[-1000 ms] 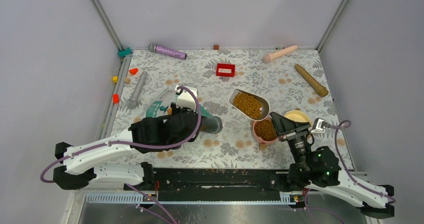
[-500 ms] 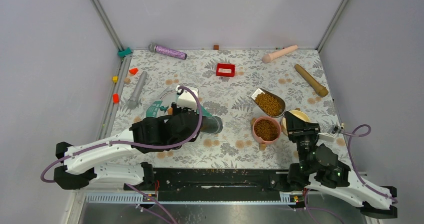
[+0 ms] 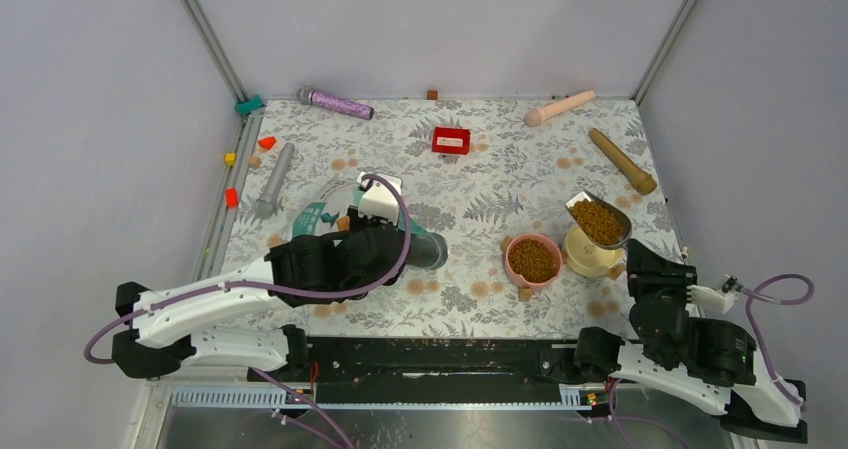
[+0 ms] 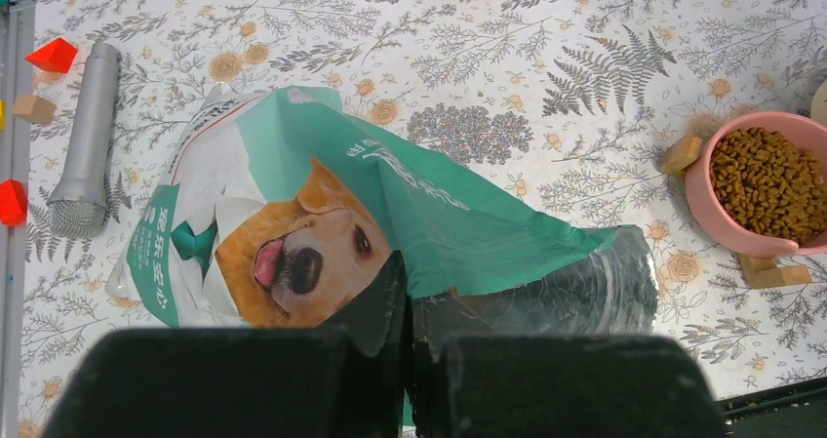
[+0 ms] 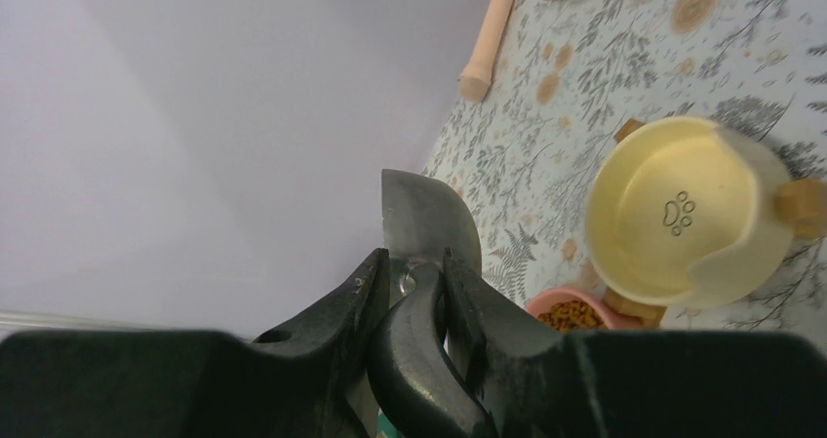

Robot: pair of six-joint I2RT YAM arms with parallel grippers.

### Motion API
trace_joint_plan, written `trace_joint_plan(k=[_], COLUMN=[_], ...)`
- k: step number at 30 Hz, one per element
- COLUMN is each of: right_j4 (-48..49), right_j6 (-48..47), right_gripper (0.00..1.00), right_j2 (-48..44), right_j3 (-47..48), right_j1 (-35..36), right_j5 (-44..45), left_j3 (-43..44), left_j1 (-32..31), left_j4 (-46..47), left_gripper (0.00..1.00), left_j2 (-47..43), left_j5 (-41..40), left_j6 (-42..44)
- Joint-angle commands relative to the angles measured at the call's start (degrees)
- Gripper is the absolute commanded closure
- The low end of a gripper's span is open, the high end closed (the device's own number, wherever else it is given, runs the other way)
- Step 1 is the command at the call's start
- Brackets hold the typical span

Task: Serve the pet food

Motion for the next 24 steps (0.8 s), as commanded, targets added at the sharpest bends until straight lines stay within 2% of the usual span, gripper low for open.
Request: trace_joint_plan(k=[1, 9, 17, 24], right_j4=[-18.2, -28.6, -28.5, -28.7], right_j6=[15.4, 19.9, 15.6, 22.0], right_gripper=[1.0, 1.0, 1.0, 1.0], right_j2=[-11.0, -11.0, -9.0, -1.4], right_j3=[5.3, 7.9, 8.7, 7.8], right_j1=[-0.3, -0.3, -0.3, -0.2], right_j5=[8.2, 7.2, 5.1, 5.0], left_j3=[2.1, 2.2, 2.3, 2.4], left_j1=[0.2, 1.5, 1.8, 2.1], left_j4=[6.2, 6.3, 6.3, 6.3], left_gripper=[1.0, 1.0, 1.0, 1.0], left_j2=[0.0, 0.7, 1.7, 1.7], left_j5=[-3.5, -2.4, -1.7, -1.2], left_j6=[-0.3, -0.5, -0.4, -0.6])
